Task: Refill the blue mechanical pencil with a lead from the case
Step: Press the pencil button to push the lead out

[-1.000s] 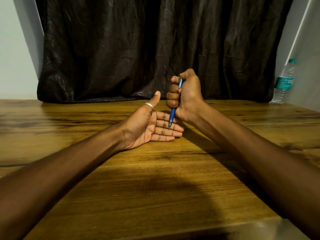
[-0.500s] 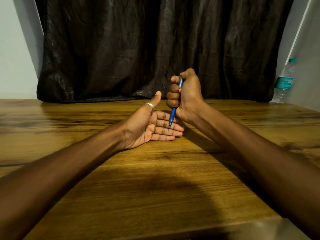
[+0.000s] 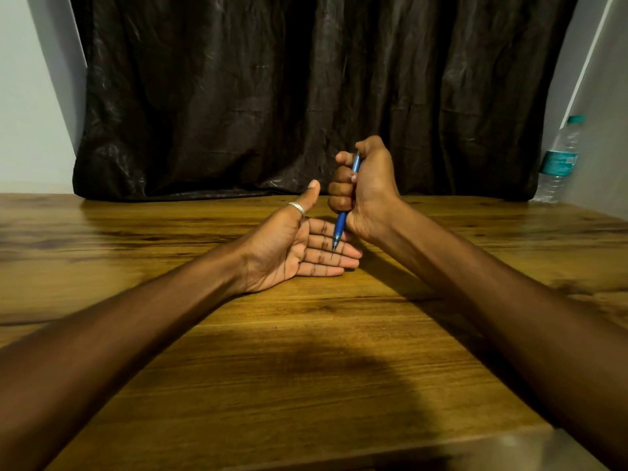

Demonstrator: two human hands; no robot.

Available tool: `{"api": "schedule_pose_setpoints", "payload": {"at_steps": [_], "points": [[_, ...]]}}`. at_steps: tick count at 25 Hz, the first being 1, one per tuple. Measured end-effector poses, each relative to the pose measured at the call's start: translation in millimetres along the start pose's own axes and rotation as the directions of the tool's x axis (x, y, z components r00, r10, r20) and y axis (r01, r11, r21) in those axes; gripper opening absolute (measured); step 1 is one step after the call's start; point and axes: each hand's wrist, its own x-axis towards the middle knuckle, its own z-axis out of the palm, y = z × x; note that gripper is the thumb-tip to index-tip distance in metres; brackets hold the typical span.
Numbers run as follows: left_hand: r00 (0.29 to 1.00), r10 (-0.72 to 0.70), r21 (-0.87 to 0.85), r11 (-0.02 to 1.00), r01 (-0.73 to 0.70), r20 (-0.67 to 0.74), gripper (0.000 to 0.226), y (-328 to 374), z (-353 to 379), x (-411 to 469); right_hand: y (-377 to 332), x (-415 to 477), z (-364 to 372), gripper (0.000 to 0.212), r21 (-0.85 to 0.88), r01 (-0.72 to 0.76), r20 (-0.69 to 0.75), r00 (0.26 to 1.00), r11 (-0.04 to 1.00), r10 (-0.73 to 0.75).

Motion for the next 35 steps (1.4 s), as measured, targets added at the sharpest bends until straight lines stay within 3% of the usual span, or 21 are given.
{"api": "schedule_pose_setpoints", "payload": {"at_steps": [19, 26, 30, 35], "points": [[1.0, 0.002, 0.026, 1.0, -0.003, 0.012, 0.08, -1, -1, 2, -2, 2, -2, 0.035, -0.03, -0.004, -0.025, 1.0, 1.0, 0.003], [0.998, 0.056, 0.096, 0.994, -0.059, 0.042, 0.032, -6, 1, 1, -5, 5, 0, 0.03, -0.032, -0.013, -0.067, 0.998, 0.999, 0.011], [0.988, 0.08, 0.177, 0.979, -0.103, 0.135, 0.06, -9, -5, 0, -6, 5, -1, 0.029, -0.025, -0.01, -0.071, 0.997, 1.0, 0.008], [0.984, 0.136, 0.236, 0.958, -0.161, 0.119, 0.061, -13, -5, 5, -6, 5, -1, 0.029, -0.015, -0.009, -0.074, 0.997, 1.0, 0.008]]}}
